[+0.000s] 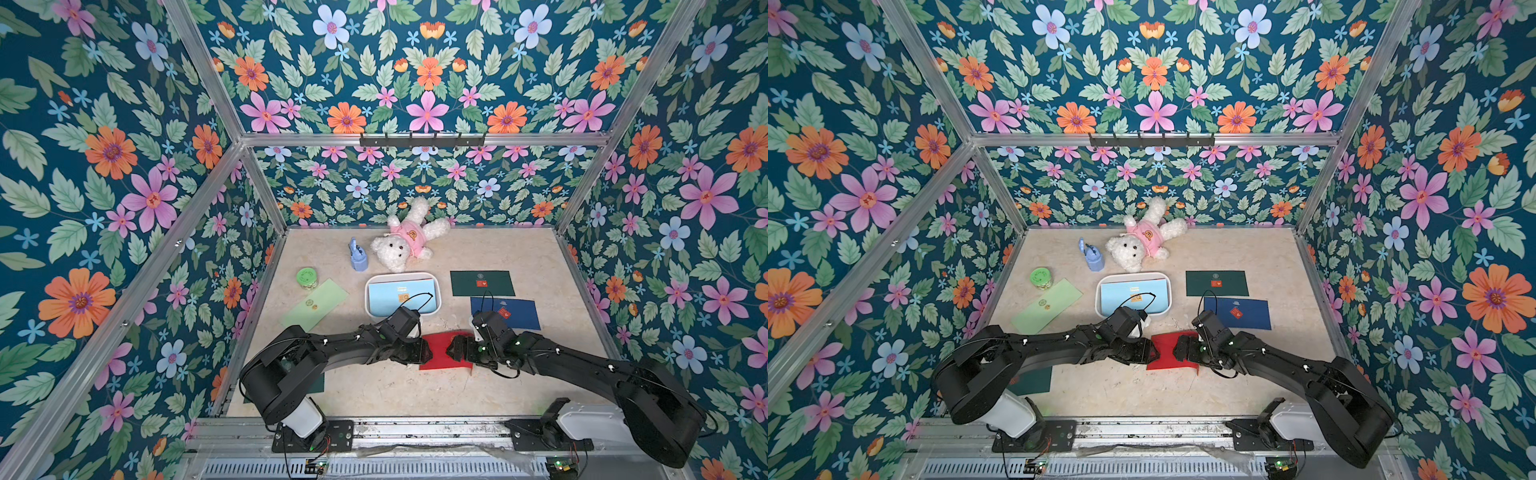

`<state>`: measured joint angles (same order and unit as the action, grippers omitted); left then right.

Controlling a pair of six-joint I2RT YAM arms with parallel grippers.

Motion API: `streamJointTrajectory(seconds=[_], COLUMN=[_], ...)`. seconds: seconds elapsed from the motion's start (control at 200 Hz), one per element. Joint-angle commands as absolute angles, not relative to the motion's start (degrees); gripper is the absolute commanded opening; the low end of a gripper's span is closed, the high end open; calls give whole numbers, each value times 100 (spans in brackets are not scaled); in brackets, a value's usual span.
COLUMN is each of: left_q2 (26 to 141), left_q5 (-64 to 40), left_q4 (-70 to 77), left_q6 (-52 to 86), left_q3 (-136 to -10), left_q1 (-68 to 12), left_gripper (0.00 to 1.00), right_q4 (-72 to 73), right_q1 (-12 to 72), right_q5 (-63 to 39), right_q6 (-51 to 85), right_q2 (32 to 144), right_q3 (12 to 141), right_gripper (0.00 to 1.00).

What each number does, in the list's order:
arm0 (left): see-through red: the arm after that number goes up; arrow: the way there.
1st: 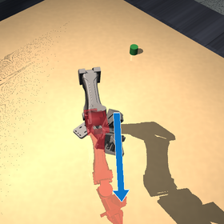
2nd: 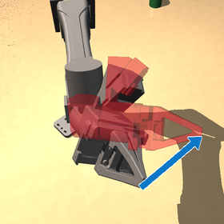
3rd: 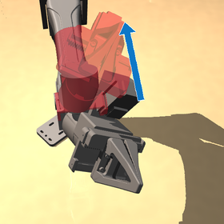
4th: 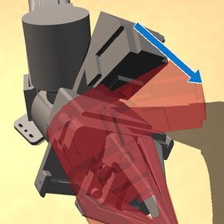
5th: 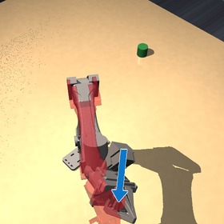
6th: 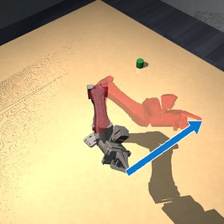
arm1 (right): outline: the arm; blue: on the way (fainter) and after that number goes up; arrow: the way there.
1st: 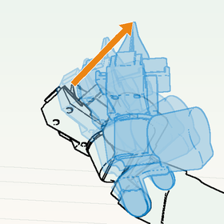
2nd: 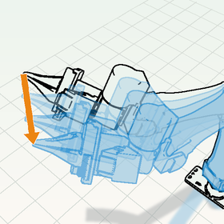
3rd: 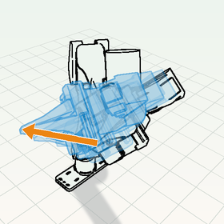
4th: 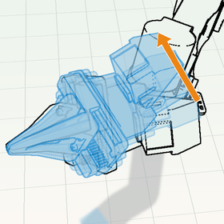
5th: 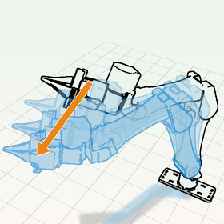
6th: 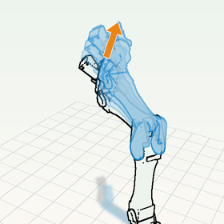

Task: Put the sealed envelopes into the storage box
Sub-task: Pick up the envelope from the center of the board.

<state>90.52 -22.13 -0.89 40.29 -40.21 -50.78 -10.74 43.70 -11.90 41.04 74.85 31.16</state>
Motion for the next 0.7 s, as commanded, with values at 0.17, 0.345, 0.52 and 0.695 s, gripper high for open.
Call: streamJointTrajectory(seconds=[0.17, 0.345, 0.52, 0.695], left_q2=[8906, 8875, 9242, 9744], left_q5=[-1940, -1791, -2416, -2754], left_q4=[-1104, -2009, -1987, -1986], left_q6=[3719, 2908, 1845, 960], left_q3=[-4356, -5007, -5801, -6476], left_q1=[-5076, -4864, -4808, -4793], left_gripper=[49, 50, 50, 51], right_q4=[-2307, -2433, -2364, -2426], right_q1=[4482, 4487, 4488, 4484], right_q5=[-827, -730, -804, -961], right_q6=[3982, 3805, 3618, 3385], right_q2=[7579, 7515, 7360, 7213], right_q3=[3146, 3120, 3034, 3015], right_gripper=[82, 79, 79, 79])
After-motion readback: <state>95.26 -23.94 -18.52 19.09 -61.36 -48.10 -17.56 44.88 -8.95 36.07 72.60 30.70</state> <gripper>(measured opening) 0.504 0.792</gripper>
